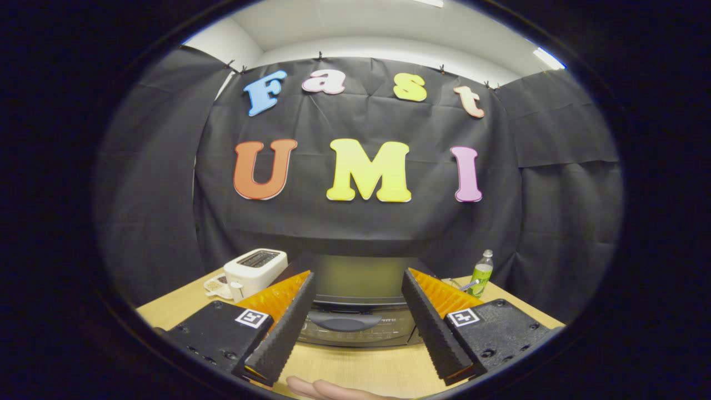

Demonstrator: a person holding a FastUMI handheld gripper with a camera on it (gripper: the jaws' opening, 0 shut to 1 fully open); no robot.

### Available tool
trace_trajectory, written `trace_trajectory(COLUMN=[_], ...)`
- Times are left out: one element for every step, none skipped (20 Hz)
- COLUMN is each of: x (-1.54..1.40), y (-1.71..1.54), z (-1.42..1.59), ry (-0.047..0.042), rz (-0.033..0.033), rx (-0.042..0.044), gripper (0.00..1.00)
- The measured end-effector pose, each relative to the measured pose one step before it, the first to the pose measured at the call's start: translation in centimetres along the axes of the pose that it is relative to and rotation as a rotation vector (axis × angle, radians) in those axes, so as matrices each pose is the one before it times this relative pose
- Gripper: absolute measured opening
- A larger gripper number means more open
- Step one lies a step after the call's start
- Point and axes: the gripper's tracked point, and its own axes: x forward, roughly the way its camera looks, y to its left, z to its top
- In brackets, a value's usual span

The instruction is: Open the toaster oven, put the food inside, and close the toaster oven door.

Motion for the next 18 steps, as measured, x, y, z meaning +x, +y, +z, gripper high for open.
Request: trace_trajectory(x=[0.675,0.74,0.697,0.699,0.649,0.619,0.526,0.574,0.477,0.556,0.585,0.417,0.385,0.369,-0.317,0.078,0.05,0.148], y=[0.164,-0.041,0.047,0.231,0.628,0.449,0.105,-0.04,-0.085,0.106,0.192,0.128,0.081,-0.137,-0.074,-0.138,0.162,-0.036], z=[-0.631,-0.78,-0.764,-0.634,-0.529,-0.598,-0.702,-0.53,-0.464,-0.305,-0.529,-0.504,-0.136,-0.571,-0.6,0.508,-0.467,0.156], ry=[0.00158,0.00922,0.01245,0.01591,0.0097,0.01633,0.01654,0.0146,0.00419,-0.00195,0.01301,0.01488,0.00325,0.02072,0.01537,-0.02542,0.01986,-0.02347], rz=[-0.00477,-0.01054,-0.00737,0.00407,0.02137,0.02005,0.01073,-0.00277,-0.00289,0.0083,0.00885,0.0091,0.00509,-0.00775,-0.00004,-0.00342,0.00355,0.0028], rx=[-0.02181,-0.01808,-0.00454,0.00862,0.01553,0.0155,0.00748,-0.00048,0.00452,0.01528,0.01814,0.00999,0.00241,-0.00834,0.00125,0.01747,0.00501,0.02116], gripper=[1.0,1.0,1.0,1.0,1.0,1.0,1.0,1.0,1.0,1.0,1.0,1.0,1.0,1.0,1.0,1.0,1.0,1.0])
